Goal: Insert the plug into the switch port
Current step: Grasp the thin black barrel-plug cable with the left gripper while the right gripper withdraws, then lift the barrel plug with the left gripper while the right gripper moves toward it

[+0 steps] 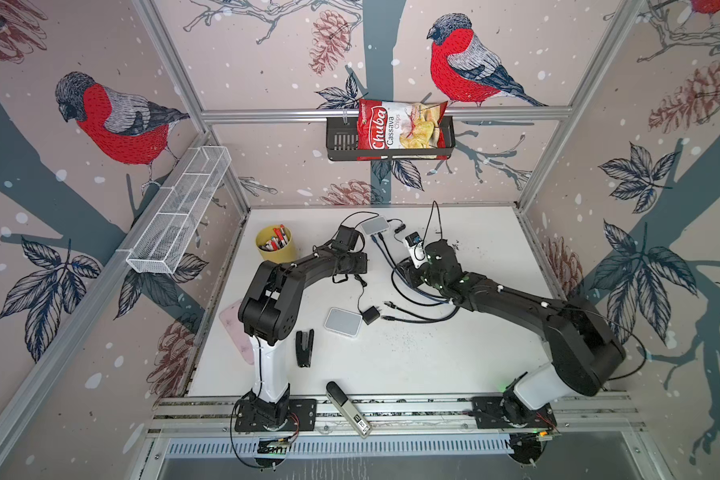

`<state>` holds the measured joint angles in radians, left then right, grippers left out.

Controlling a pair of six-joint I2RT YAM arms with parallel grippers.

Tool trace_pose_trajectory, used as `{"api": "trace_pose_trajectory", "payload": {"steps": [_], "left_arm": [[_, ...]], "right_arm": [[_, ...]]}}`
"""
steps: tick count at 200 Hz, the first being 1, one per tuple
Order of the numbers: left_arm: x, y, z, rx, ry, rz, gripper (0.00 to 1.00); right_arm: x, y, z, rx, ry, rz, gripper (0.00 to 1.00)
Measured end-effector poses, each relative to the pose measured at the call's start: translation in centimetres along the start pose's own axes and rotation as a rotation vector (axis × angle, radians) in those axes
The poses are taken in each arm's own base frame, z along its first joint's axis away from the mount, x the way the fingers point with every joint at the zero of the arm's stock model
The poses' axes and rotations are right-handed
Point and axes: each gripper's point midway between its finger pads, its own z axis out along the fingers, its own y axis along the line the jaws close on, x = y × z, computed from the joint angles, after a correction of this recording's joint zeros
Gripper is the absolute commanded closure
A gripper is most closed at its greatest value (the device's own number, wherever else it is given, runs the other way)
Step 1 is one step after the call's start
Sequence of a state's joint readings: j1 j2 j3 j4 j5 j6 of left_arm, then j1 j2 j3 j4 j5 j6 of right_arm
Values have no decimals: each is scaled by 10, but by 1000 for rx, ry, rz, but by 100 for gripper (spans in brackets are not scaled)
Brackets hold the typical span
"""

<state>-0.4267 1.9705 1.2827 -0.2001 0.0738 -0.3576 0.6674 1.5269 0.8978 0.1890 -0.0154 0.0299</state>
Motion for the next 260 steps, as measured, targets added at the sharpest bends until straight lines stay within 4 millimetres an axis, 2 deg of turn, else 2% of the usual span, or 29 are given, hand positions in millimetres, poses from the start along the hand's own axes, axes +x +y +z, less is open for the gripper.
{"api": "trace_pose_trajectory", "payload": {"steps": [38, 49, 52, 53, 54, 56, 58, 106, 145, 172, 179, 220, 260], "left_arm": [[7, 4, 10, -14, 27, 18, 61], [8, 4, 10, -15, 29, 23, 66], [8, 4, 10, -14, 28, 24, 68], [8, 4, 10, -14, 28, 24, 68], [8, 4, 10, -14, 28, 25, 68], [8, 4, 10, -13, 27, 27, 69], [7, 4, 10, -13, 25, 28, 70], [15, -4, 2, 9, 9, 59, 87], [19, -13, -13, 48, -40, 83, 100], [19, -23, -26, 92, -85, 97, 100], [19, -26, -30, 103, -101, 102, 100], [12, -55, -57, 197, -222, 156, 100], [2, -79, -80, 305, -334, 197, 100]], "right_arm": [[-15, 0, -17, 6, -83, 20, 52], [-19, -2, -22, 17, -103, 22, 47], [-20, -3, -23, 21, -108, 23, 37], [-20, -3, -23, 22, -109, 23, 19], [-20, -3, -23, 23, -110, 23, 10], [-21, -4, -24, 27, -113, 23, 2], [-21, -4, -25, 30, -116, 24, 0], [-25, -18, -33, 107, -155, 36, 1], [-27, -37, -39, 153, -191, 158, 1], [-28, -50, -44, 139, -215, 253, 0], [-28, -51, -44, 129, -215, 276, 2], [-23, -36, -35, 40, -186, 328, 17], [-19, -11, -36, -57, -192, 325, 28]]}}
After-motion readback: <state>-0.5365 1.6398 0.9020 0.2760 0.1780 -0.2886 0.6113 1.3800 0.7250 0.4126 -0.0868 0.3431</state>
